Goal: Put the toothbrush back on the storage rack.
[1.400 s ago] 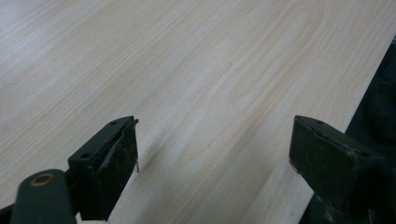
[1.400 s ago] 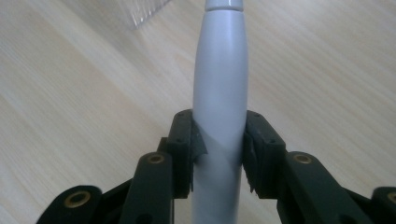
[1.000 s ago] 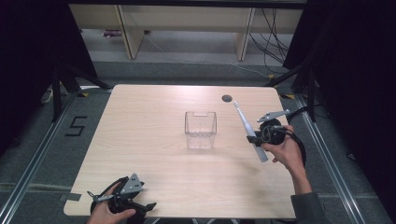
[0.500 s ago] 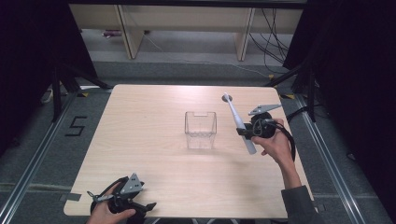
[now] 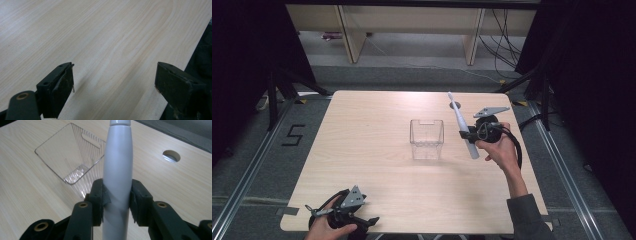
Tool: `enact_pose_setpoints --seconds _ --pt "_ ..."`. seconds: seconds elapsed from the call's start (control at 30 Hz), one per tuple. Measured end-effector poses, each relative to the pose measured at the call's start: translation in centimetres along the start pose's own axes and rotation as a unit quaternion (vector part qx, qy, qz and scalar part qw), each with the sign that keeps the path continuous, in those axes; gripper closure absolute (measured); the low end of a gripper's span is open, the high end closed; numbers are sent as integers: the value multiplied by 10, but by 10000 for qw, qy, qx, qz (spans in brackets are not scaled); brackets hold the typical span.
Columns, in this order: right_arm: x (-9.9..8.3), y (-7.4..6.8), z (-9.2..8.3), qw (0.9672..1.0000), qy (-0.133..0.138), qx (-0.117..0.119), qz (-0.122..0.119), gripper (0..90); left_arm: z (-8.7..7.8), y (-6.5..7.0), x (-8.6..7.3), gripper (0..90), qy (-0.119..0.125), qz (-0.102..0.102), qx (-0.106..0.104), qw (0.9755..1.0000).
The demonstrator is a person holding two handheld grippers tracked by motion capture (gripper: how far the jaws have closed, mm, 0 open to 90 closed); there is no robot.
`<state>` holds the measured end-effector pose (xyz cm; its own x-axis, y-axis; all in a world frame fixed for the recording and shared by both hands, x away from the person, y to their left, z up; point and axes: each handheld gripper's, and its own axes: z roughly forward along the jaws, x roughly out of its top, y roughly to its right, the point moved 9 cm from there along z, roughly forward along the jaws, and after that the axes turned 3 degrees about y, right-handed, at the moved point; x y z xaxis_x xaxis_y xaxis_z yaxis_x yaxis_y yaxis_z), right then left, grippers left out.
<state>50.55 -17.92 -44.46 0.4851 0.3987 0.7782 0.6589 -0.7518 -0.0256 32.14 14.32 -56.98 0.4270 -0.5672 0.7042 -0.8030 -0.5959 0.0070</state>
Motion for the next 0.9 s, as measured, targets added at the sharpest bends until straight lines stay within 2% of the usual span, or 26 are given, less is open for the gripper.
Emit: enact_pose_setpoints --seconds 0.07,0.1,0.17,0.2,0.27,0.3,0.37,0.47,0.5,0.53,0.6,0.63,0.67,0.7,0.9 --pt "1 0 0 10000 10 -5 -14 667 0 0 0 148 -3 3 -6 10000" --pt "5 0 1 9999 137 -37 16 666 0 0 0 148 -3 10 -11 10000" --pt "8 -2 0 9998 163 17 78 666 0 0 0 148 0 12 -10 10000" --pt "12 -2 1 9996 281 -4 -12 666 0 0 0 148 -1 5 -7 10000" --pt "14 -2 1 9994 329 -2 -65 667 0 1 0 148 15 -29 -29 10000" --pt "16 -5 0 9996 282 14 68 666 0 1 0 148 2 -11 -45 10000" --pt "20 -4 1 9991 416 5 -83 667 0 1 0 148 -1 -7 -23 10000" --pt "25 -6 -1 9989 453 23 -73 667 0 0 0 148 0 2 -10 10000" --pt "27 -9 -1 9988 477 45 20 666 0 0 0 148 0 3 -8 10000" --pt "31 -9 -2 9986 517 64 -65 666 0 0 0 148 -2 2 -8 10000" --pt "33 -10 -2 9984 541 120 -66 666 0 0 0 148 -7 -3 -4 10000" --pt "35 -8 -3 9982 579 15 -137 666 0 1 0 148 1 -17 -45 10000" --pt "36 -10 -3 9984 569 28 -39 667 0 1 0 148 11 -24 -25 10000" --pt "38 -11 -2 9977 668 31 -50 666 0 1 0 148 12 -24 -26 10000" --pt "46 -14 0 9975 695 98 -113 666 0 1 0 148 -16 9 -18 10000"
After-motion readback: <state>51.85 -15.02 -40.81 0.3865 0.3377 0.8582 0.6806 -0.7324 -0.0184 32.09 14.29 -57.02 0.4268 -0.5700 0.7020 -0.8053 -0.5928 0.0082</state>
